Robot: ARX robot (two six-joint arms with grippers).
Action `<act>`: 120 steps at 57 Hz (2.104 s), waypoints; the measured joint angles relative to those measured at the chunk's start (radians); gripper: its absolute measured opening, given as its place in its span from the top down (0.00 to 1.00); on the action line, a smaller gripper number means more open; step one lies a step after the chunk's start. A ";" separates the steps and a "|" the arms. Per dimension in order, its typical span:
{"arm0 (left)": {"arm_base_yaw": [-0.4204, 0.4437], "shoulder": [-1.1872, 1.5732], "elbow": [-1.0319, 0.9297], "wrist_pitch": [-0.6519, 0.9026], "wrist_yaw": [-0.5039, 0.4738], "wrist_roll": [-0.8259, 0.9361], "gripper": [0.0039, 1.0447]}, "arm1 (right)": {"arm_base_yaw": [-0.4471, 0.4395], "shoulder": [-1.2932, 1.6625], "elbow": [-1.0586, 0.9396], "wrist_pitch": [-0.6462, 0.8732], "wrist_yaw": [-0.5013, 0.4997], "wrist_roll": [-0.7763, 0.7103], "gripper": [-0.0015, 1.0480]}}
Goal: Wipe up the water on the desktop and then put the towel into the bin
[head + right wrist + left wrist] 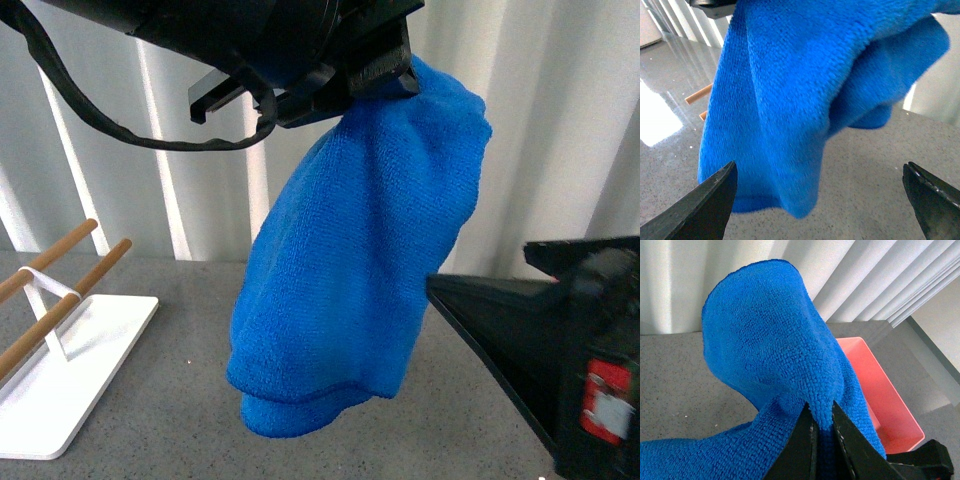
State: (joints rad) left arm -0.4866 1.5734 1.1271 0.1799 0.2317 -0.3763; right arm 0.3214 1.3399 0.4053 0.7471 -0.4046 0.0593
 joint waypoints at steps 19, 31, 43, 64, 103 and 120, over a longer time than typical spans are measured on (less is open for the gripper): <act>0.000 0.000 0.000 0.000 -0.001 0.000 0.97 | 0.085 0.291 0.274 0.032 0.049 0.061 0.07; 0.000 0.000 0.000 0.000 -0.003 0.000 0.97 | 0.129 0.340 0.356 0.017 0.110 0.055 0.10; 0.002 0.000 0.000 0.002 -0.003 -0.002 0.97 | 0.154 0.340 0.360 0.046 0.166 0.053 0.37; 0.002 0.000 0.000 0.003 0.003 -0.003 0.86 | 0.137 0.326 0.340 0.111 0.182 0.045 0.86; 0.006 0.005 -0.005 0.003 -0.006 0.000 0.07 | 0.101 0.296 0.262 0.114 0.179 0.061 0.94; 0.006 0.005 -0.005 0.003 -0.005 0.000 0.06 | 0.098 0.296 0.262 0.108 0.175 0.060 0.94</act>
State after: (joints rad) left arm -0.4805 1.5780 1.1217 0.1825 0.2268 -0.3763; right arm 0.4194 1.6363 0.6670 0.8551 -0.2295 0.1196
